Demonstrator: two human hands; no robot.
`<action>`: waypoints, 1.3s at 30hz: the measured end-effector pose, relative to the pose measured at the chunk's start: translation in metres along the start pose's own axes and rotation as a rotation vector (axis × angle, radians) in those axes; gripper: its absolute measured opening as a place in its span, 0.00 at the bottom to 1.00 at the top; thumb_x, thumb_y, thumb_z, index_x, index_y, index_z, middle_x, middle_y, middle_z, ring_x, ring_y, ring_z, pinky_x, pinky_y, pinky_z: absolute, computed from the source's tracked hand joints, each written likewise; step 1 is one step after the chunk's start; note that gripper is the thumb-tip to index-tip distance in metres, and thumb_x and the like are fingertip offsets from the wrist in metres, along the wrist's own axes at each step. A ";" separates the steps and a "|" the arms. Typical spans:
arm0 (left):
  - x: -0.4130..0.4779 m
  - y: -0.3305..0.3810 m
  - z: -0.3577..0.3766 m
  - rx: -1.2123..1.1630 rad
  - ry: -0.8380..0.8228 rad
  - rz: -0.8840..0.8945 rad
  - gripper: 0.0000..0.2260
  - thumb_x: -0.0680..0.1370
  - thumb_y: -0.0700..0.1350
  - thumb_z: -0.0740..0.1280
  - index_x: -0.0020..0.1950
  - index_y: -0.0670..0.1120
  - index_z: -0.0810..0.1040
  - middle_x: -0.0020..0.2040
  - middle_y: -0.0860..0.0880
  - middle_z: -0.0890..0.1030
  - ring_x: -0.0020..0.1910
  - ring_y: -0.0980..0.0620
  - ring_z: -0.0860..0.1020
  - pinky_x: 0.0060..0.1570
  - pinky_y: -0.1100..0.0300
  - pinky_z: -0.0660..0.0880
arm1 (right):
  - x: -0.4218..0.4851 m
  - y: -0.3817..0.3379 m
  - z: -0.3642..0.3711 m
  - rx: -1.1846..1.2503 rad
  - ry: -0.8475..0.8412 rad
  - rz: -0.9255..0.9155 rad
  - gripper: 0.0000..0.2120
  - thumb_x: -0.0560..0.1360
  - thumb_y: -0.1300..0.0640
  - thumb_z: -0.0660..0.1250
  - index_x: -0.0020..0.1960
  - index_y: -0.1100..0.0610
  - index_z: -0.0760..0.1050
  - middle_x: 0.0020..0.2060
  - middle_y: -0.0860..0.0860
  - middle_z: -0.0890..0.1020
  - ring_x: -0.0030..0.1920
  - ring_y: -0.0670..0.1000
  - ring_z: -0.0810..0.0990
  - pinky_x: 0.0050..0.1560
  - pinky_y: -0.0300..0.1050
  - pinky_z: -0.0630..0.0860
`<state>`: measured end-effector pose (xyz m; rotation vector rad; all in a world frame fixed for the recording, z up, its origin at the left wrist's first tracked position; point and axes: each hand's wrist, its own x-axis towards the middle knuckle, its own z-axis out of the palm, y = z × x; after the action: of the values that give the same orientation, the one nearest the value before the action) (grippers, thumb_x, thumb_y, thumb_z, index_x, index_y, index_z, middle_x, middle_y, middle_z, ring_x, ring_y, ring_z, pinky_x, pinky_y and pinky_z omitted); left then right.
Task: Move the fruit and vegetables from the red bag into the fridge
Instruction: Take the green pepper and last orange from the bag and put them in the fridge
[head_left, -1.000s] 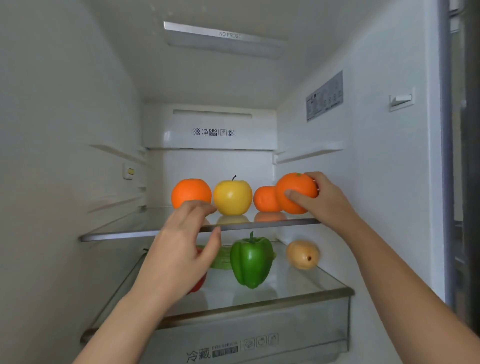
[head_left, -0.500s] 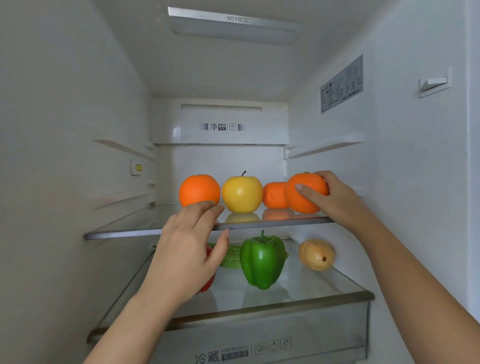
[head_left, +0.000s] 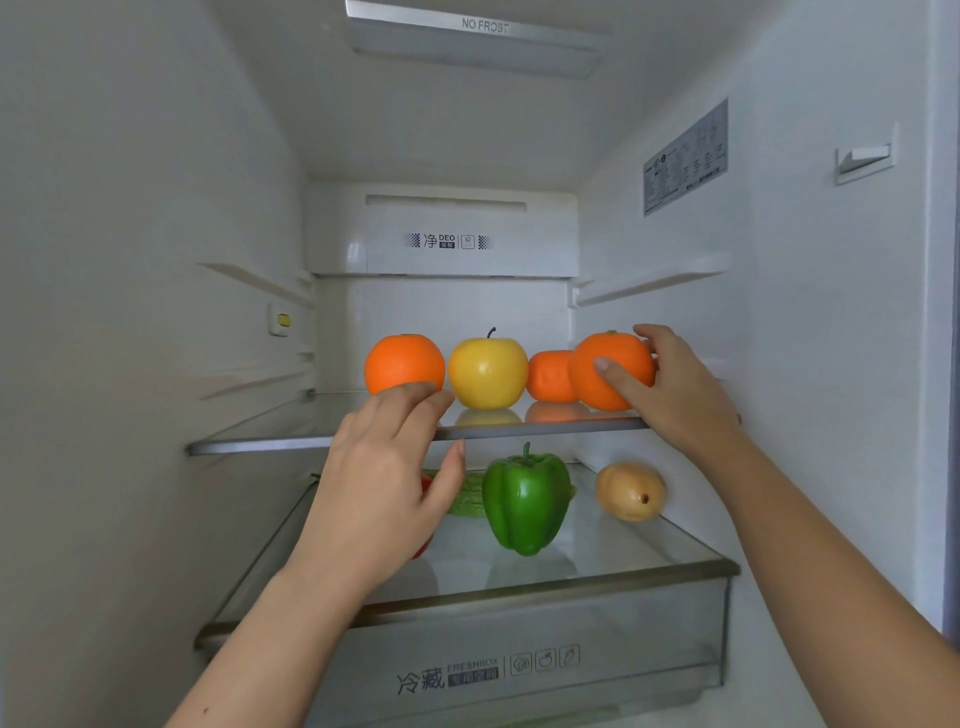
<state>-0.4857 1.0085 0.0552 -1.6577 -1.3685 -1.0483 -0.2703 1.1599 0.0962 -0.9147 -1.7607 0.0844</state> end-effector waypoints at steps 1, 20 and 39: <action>-0.001 0.001 -0.001 0.007 0.002 0.000 0.20 0.74 0.51 0.57 0.59 0.41 0.77 0.57 0.43 0.78 0.56 0.48 0.70 0.53 0.58 0.63 | -0.002 -0.001 0.000 0.002 0.015 -0.010 0.32 0.72 0.41 0.64 0.70 0.54 0.60 0.66 0.54 0.69 0.62 0.54 0.70 0.56 0.49 0.68; -0.110 0.057 -0.012 0.022 -0.013 -0.064 0.19 0.74 0.49 0.59 0.59 0.40 0.77 0.57 0.41 0.79 0.58 0.40 0.74 0.56 0.46 0.69 | -0.197 -0.040 0.006 -0.348 0.115 -0.262 0.24 0.72 0.47 0.58 0.64 0.57 0.71 0.63 0.54 0.75 0.64 0.56 0.70 0.63 0.58 0.62; -0.221 0.171 -0.075 -0.143 -0.195 -0.187 0.19 0.74 0.49 0.58 0.58 0.41 0.78 0.56 0.43 0.80 0.58 0.42 0.75 0.57 0.44 0.72 | -0.356 -0.063 -0.111 -0.468 -0.053 -0.095 0.23 0.72 0.47 0.58 0.63 0.57 0.72 0.61 0.54 0.77 0.63 0.57 0.72 0.62 0.64 0.67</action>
<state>-0.3492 0.8265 -0.1243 -1.8012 -1.6338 -1.1366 -0.1732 0.8570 -0.1089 -1.1646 -1.9071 -0.3834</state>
